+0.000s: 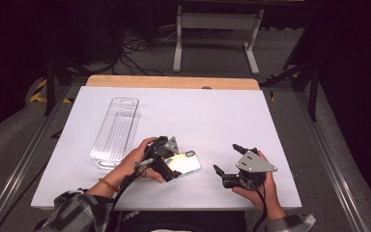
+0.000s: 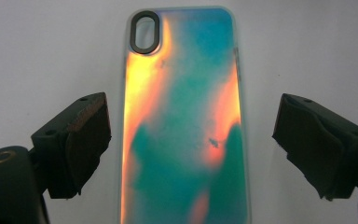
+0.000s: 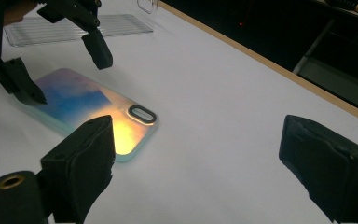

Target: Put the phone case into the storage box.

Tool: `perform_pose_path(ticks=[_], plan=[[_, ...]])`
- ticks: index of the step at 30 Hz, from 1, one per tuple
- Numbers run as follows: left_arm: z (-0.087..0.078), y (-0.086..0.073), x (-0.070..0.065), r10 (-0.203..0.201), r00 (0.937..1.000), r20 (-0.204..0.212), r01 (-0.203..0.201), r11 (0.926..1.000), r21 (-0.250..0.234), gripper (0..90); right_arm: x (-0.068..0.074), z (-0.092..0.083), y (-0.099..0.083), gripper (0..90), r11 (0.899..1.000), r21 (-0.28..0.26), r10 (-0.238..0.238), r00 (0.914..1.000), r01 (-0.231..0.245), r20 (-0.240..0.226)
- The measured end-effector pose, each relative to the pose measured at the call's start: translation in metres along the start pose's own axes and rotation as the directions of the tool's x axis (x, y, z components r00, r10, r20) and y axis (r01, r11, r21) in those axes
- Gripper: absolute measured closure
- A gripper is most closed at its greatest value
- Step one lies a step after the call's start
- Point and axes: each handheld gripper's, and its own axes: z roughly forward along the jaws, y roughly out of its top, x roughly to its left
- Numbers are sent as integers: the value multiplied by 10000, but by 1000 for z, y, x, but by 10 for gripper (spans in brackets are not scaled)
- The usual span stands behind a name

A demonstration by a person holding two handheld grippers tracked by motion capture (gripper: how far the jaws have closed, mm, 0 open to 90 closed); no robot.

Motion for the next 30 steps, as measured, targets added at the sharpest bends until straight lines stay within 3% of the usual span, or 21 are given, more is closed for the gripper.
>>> perform_pose_path(ticks=[5, 13, 22, 25, 30], plan=[[13, 6, 3, 56, 9999, 83, -61, 9984, 559, 118, 2, 2, -1, 113, 9999, 150, -77, 9999, 78, -99], [25, 13, 6, -95, 10000, 15, 93, 9968, 797, 120, 3, 3, -1, 115, 9998, 209, -69, 9997, 74, -241], [30, 15, 8, -343, 9994, 63, 338, 9971, 685, 118, 3, 4, -2, 119, 9997, 228, -34, 9994, 41, -330], [28, 14, 7, -211, 9998, 30, 209, 9979, 608, 164, 3, 4, -2, 120, 9997, 236, -37, 9994, 45, -350], [28, 14, 6, -70, 10000, -9, 70, 9982, 604, 168, 3, 5, -2, 120, 9996, 271, -49, 9993, 59, -360]])
